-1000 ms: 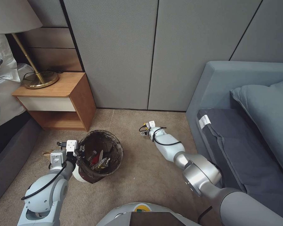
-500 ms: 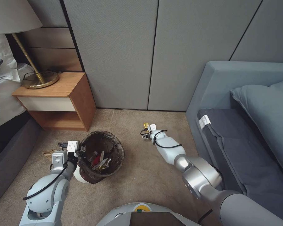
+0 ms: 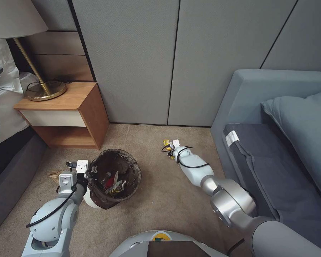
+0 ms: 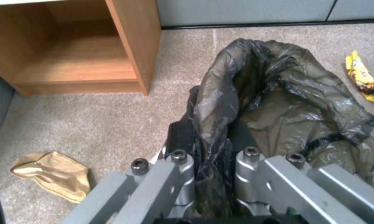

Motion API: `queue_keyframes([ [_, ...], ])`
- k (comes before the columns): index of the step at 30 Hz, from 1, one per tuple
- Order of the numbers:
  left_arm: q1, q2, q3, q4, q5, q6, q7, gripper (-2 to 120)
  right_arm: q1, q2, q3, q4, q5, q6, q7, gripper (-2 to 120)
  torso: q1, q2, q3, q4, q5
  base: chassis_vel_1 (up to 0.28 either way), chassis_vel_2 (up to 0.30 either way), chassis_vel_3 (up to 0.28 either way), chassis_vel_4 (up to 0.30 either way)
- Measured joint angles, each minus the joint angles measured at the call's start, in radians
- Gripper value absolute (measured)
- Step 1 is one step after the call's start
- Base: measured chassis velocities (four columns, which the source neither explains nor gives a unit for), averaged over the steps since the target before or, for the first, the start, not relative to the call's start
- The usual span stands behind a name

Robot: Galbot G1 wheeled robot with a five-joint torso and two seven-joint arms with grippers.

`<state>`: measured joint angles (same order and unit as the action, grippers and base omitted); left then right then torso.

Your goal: Pick up the trash bin, then pick up the garbage from the floor and place it into the trash bin.

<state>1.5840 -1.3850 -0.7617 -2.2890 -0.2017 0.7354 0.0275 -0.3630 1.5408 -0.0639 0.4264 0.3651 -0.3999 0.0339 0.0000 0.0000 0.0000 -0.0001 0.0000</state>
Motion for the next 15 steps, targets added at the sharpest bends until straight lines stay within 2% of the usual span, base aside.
queue_keyframes([
  [1,-0.001,0.0,0.001,0.001,0.0,0.0,0.0,7,-0.001,0.0,0.0,0.001,0.0,0.0,0.0,30,0.0,0.0,0.0,0.0001,0.0,0.0,0.0,0.0,0.0],
  [2,-0.001,0.0,0.001,0.001,0.0,0.0,0.0,7,-0.001,0.0,0.0,0.001,0.0,0.0,0.0,30,0.0,0.0,0.0,0.0001,0.0,0.0,0.0,0.0,0.0],
  [4,-0.004,0.002,0.001,0.003,0.0,0.0,0.001,7,-0.004,0.002,0.0,0.002,0.0,0.0,0.0,19,0.0,0.0,0.0,0.0001,0.0,0.0,0.0,0.0,0.0],
  [5,-0.004,0.002,0.001,0.003,0.0,0.0,0.001,7,-0.004,0.002,0.0,0.002,0.0,0.0,0.0,19,0.0,0.0,0.0,0.0001,0.0,0.0,0.0,0.0,0.0],
  [8,-0.007,0.007,0.001,0.005,0.0,0.0,0.001,7,-0.009,0.003,0.0,0.005,-0.004,0.0,-0.001,4,0.0,0.0,0.0,0.0001,0.0,0.0,0.0,0.0,0.0],
  [10,-0.007,0.008,0.001,0.006,-0.001,0.0,0.001,7,-0.009,0.003,0.0,0.005,-0.005,-0.001,-0.001,0,0.0,0.0,0.0,0.0001,0.0,0.0,0.0,0.0,0.0],
  [15,-0.008,0.009,0.001,0.006,-0.001,0.0,0.002,7,-0.009,-0.002,-0.001,0.011,-0.004,-0.001,-0.003,0,0.0,0.0,0.0,0.0001,0.0,0.0,0.0,0.0,0.0],
])
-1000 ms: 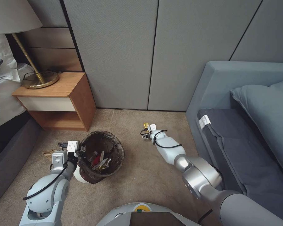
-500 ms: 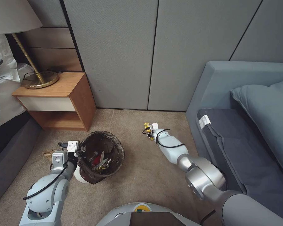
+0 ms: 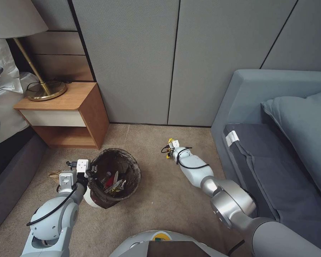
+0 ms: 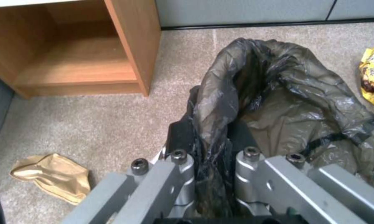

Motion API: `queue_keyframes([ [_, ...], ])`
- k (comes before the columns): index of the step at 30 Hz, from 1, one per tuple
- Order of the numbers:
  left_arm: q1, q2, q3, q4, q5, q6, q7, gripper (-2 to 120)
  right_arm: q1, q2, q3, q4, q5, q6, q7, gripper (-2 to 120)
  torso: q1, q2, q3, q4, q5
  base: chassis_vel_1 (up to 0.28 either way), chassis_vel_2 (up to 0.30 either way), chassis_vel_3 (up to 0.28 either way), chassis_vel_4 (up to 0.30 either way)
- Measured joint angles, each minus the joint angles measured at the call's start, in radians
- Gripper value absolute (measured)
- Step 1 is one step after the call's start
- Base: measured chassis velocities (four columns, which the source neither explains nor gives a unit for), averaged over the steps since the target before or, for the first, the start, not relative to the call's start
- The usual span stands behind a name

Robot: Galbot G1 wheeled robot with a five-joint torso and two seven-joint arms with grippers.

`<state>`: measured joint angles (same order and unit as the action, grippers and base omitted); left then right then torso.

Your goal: Pick up the trash bin, then pick up the garbage from the floor and place it into the trash bin.

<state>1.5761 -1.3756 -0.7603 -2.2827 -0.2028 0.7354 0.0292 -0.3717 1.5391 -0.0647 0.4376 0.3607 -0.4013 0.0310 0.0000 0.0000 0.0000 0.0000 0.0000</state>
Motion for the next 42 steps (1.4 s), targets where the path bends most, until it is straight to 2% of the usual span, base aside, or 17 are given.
queue_keyframes([
  [8,0.0,0.002,-0.001,-0.001,-0.001,0.0,0.001,7,-0.016,-0.023,-0.002,0.052,0.014,-0.005,0.0,0,0.0,0.0,0.0,0.0,0.0,0.0,0.0,0.0,0.0],
  [12,0.0,0.003,-0.007,-0.007,-0.005,0.0,0.001,7,-0.05,-0.073,-0.019,0.17,0.094,-0.034,0.011,0,0.0,0.0,0.0,0.0002,0.0,0.0,0.0,0.0,0.0],
  [14,-0.001,0.004,-0.01,-0.012,-0.006,0.0,0.001,7,-0.091,-0.135,-0.038,0.324,0.171,-0.074,0.036,0,0.0,0.0,0.0,-0.0003,0.0001,0.0,0.0,0.0,0.0],
  [15,-0.001,0.004,-0.01,-0.012,-0.006,0.0,0.001,7,-0.091,-0.135,-0.038,0.324,0.171,-0.074,0.036,0,0.0,0.0,0.0,-0.0003,0.0001,0.0,0.0,0.0,0.0],
  [17,-0.001,0.005,-0.01,-0.015,-0.007,0.0,0.001,7,-0.139,-0.193,-0.043,0.488,0.24,-0.105,0.064,0,0.0,0.0,0.0,-0.0002,0.0,0.0,0.0,0.0,0.0],
  [18,-0.001,0.005,-0.01,-0.015,-0.007,0.0,0.001,7,-0.139,-0.193,-0.043,0.488,0.24,-0.105,0.064,0,0.0,0.0,0.0,-0.0002,0.0,0.0,0.0,0.0,0.0],
  [20,-0.003,0.006,-0.006,-0.015,-0.007,0.0,0.001,7,-0.186,-0.25,-0.04,0.646,0.311,-0.126,0.09,0,0.0,0.0,0.0,0.0003,0.0003,0.0,0.0,0.0,0.0],
  [21,-0.003,0.006,-0.006,-0.015,-0.007,0.0,0.001,7,-0.186,-0.25,-0.04,0.646,0.311,-0.126,0.09,0,0.0,0.0,0.0,0.0003,0.0003,0.0,0.0,0.0,0.0],
  [24,-0.01,0.014,0.0,-0.015,-0.007,0.0,0.001,7,-0.288,-0.368,0.019,0.943,0.431,-0.154,0.135,0,0.0,0.0,0.0,0.0002,0.0005,0.0,0.0,0.0,0.0],
  [25,-0.01,0.014,0.0,-0.015,-0.007,0.0,0.001,7,-0.288,-0.368,0.019,0.943,0.431,-0.154,0.135,0,0.0,0.0,0.0,0.0002,0.0005,0.0,0.0,0.0,0.0],
  [27,-0.016,0.024,0.002,-0.015,-0.007,0.0,0.002,7,-0.409,-0.484,0.076,1.215,0.53,-0.168,0.178,0,0.0,0.0,0.0,-0.0006,0.0004,0.0,0.0,0.0,0.0],
  [29,-0.016,0.024,0.002,-0.015,-0.007,0.0,0.002,7,-0.438,-0.499,0.086,1.271,0.548,-0.173,0.187,0,0.0,0.0,0.0,-0.0004,-0.0001,0.0,0.0,0.0,0.0],
  [31,-0.014,0.025,0.004,-0.016,-0.007,0.0,0.003,7,-0.507,-0.526,0.115,1.41,0.592,-0.183,0.211,0,0.0,0.0,0.0,0.0004,0.0005,0.0,0.0,0.0,0.0],
  [33,-0.013,0.026,0.004,-0.016,-0.007,0.0,0.003,7,-0.532,-0.536,0.128,1.454,0.608,-0.187,0.218,0,0.0,0.0,0.0,0.0003,0.0002,0.0,0.0,0.0,0.0],
  [36,-0.013,0.029,0.002,-0.016,-0.007,0.0,0.004,7,-0.617,-0.573,0.185,1.628,0.655,-0.197,0.231,0,0.0,0.0,0.0,-0.0001,0.0003,0.0,0.0,0.0,0.0],
  [37,-0.013,0.029,0.002,-0.016,-0.007,0.0,0.004,7,-0.617,-0.573,0.185,1.628,0.655,-0.197,0.231,0,0.0,0.0,0.0,-0.0001,0.0003,0.0,0.0,0.0,0.0],
  [42,-0.014,0.031,0.0,-0.016,-0.007,0.0,0.004,7,-0.706,-0.615,0.246,1.86,0.726,-0.203,0.243,0,0.0,0.0,0.0,-0.0002,-0.0001,0.0,0.0,0.0,0.0],
])
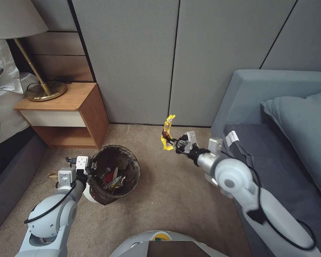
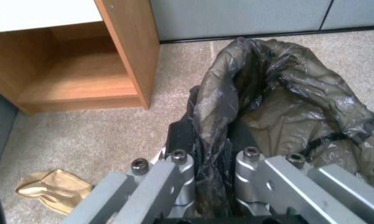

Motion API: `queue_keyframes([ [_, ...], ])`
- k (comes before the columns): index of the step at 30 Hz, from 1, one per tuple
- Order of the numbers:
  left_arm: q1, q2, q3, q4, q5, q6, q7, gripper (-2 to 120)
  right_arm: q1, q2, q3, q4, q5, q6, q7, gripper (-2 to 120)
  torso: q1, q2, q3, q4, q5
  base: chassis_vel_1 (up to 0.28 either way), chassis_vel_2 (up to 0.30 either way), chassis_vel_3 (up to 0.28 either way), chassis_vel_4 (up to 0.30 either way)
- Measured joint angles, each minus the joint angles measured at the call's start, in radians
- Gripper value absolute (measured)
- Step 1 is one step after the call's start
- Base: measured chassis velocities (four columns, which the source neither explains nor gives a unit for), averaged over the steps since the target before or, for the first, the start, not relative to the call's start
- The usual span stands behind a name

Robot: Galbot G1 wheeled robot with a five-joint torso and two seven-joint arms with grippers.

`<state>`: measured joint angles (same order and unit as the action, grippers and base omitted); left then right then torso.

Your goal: Pick up the trash bin, then pick up the garbage from the floor and place it into the trash bin.

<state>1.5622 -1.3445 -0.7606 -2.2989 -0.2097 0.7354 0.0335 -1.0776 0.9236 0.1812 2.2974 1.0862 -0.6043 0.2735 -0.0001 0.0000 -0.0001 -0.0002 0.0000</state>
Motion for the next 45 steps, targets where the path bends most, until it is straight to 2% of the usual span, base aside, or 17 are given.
queue_keyframes([
  [13,0.001,-0.001,0.003,0.0,0.003,0.0,0.0,7,0.01,-0.06,-0.006,0.21,0.093,0.02,-0.044,0,0.0,0.0,0.0,0.0,0.0,0.0,0.0,0.0,0.0],
  [21,-0.004,-0.003,0.015,0.013,0.011,0.0,0.0,7,0.076,-0.111,-0.041,0.217,0.167,0.035,-0.101,0,0.0,0.0,0.0,0.0003,0.0001,0.0,0.0,0.0,0.0],
  [25,-0.006,-0.006,0.022,0.019,0.016,0.0,0.0,7,0.142,-0.15,-0.091,0.213,0.207,0.035,-0.138,0,0.0,0.0,0.0,0.0003,0.0001,0.0,0.0,0.0,0.0],
  [29,-0.008,-0.005,0.021,0.019,0.016,0.0,0.001,7,0.232,-0.18,-0.16,0.2,0.238,0.032,-0.16,0,0.0,0.0,0.0,-0.0001,0.0001,0.0,0.0,0.0,0.0],
  [32,-0.008,-0.004,0.021,0.022,0.016,0.0,0.002,7,0.367,-0.179,-0.279,0.134,0.245,0.031,-0.162,0,0.0,0.0,0.0,0.0003,0.0,0.0,0.0,0.0,0.0],
  [33,-0.008,-0.004,0.021,0.022,0.016,0.0,0.002,7,0.367,-0.179,-0.279,0.134,0.245,0.031,-0.162,0,0.0,0.0,0.0,0.0003,0.0,0.0,0.0,0.0,0.0],
  [35,-0.008,-0.004,0.018,0.025,0.016,0.0,0.002,7,0.449,-0.155,-0.368,0.074,0.244,0.031,-0.155,0,0.0,0.0,0.0,0.0005,0.0,0.0,0.0,0.0,0.0],
  [37,-0.008,-0.004,0.016,0.025,0.016,0.0,0.003,7,0.473,-0.143,-0.397,0.054,0.244,0.031,-0.153,0,0.0,0.0,0.0,0.0005,-0.0002,0.0,0.0,0.0,0.0],
  [40,-0.009,-0.002,0.007,0.026,0.013,0.0,0.003,7,0.528,-0.091,-0.493,-0.009,0.241,0.031,-0.133,0,0.0,0.0,0.0,0.0003,-0.0001,0.0,0.0,0.0,0.0],
  [45,-0.012,-0.001,0.001,0.027,0.01,0.0,0.004,7,0.561,-0.044,-0.561,-0.073,0.214,0.032,-0.12,0,0.0,0.0,0.0,0.0002,-0.0002,0.0,0.0,0.0,0.0],
])
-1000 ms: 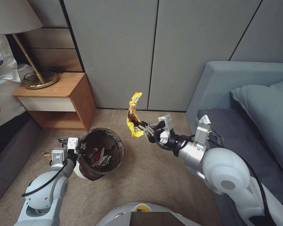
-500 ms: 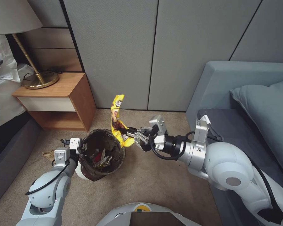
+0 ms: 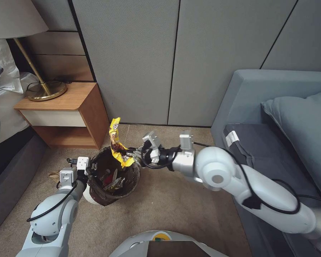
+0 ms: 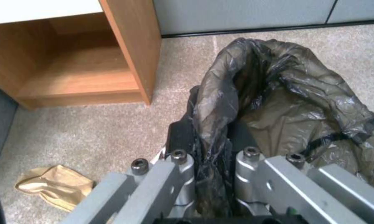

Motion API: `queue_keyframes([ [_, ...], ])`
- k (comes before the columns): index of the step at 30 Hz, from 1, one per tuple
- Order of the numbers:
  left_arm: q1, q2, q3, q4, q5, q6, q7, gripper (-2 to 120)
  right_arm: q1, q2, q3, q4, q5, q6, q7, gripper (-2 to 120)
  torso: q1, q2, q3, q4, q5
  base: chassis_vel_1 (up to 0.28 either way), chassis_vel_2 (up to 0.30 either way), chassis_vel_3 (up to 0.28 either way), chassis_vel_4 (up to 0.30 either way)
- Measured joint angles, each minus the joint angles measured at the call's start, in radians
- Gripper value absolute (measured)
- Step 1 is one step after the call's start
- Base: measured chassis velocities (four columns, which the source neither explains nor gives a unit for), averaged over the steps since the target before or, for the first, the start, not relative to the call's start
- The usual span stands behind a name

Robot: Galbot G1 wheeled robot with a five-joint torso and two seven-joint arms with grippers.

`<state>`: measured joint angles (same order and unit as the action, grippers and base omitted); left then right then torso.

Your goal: Pick up the trash bin, then pick up the garbage from the floor and place it into the trash bin.

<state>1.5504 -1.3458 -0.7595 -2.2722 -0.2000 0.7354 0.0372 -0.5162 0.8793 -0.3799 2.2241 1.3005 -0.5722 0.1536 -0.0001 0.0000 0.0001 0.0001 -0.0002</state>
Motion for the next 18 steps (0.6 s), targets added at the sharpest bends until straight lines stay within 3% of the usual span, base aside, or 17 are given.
queue_keyframes([
  [18,-0.008,-0.005,-0.007,0.006,-0.007,0.0,0.0,7,-0.023,0.085,-0.124,-0.169,-0.078,0.017,0.016,0,0.0,0.0,0.0,-0.0002,0.0001,0.0,0.0,0.0,0.0],
])
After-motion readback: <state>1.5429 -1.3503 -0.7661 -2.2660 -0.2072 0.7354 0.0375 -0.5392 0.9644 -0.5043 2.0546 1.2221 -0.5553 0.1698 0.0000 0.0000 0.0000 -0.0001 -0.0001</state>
